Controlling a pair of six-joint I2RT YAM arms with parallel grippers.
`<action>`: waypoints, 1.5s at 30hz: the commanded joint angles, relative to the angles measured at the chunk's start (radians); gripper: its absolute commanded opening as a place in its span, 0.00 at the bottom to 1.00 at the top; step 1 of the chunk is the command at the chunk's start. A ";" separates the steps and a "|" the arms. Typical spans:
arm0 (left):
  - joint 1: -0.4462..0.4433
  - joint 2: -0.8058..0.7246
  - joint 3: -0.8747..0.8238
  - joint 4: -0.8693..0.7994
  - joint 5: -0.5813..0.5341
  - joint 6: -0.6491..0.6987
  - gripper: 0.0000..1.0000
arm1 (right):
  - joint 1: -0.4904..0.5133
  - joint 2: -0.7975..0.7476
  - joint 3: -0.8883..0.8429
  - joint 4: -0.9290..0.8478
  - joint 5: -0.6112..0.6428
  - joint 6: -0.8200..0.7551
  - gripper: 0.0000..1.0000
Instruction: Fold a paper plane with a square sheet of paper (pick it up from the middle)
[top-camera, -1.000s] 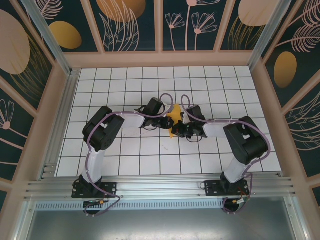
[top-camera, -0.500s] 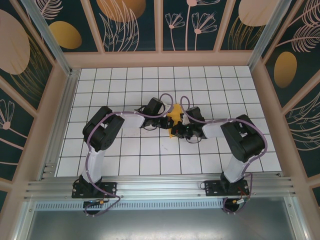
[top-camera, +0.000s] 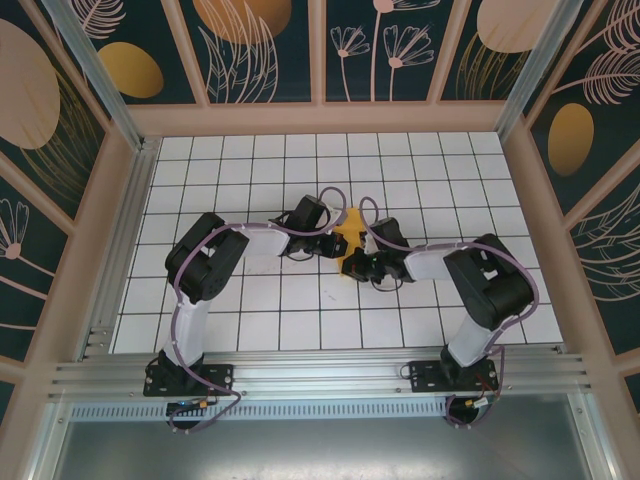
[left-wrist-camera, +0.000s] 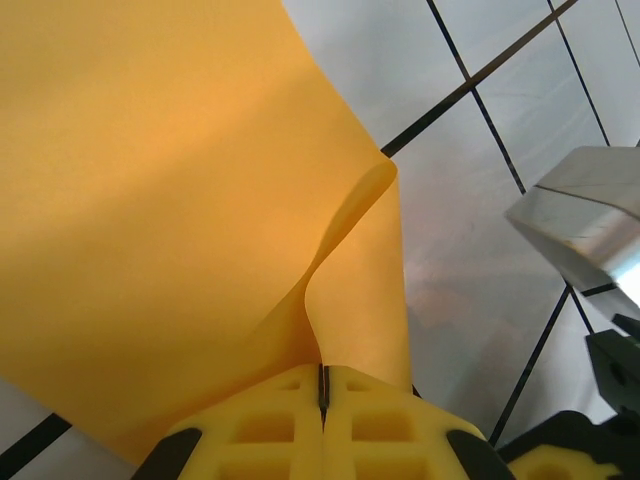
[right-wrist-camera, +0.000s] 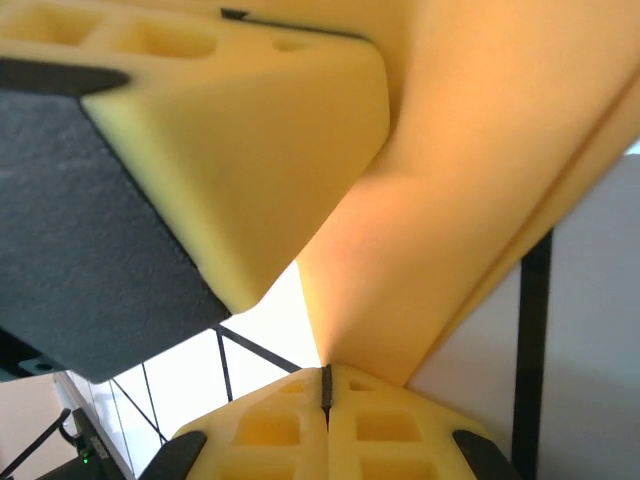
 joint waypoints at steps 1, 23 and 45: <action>0.011 0.015 -0.030 -0.040 -0.043 0.008 0.05 | 0.030 0.062 0.041 -0.134 0.107 -0.011 0.00; 0.012 0.007 -0.030 -0.038 -0.043 -0.001 0.06 | 0.054 0.035 0.065 -0.132 0.085 0.003 0.01; 0.011 -0.003 -0.030 -0.041 -0.047 -0.006 0.06 | -0.097 -0.042 0.168 -0.172 0.104 -0.080 0.00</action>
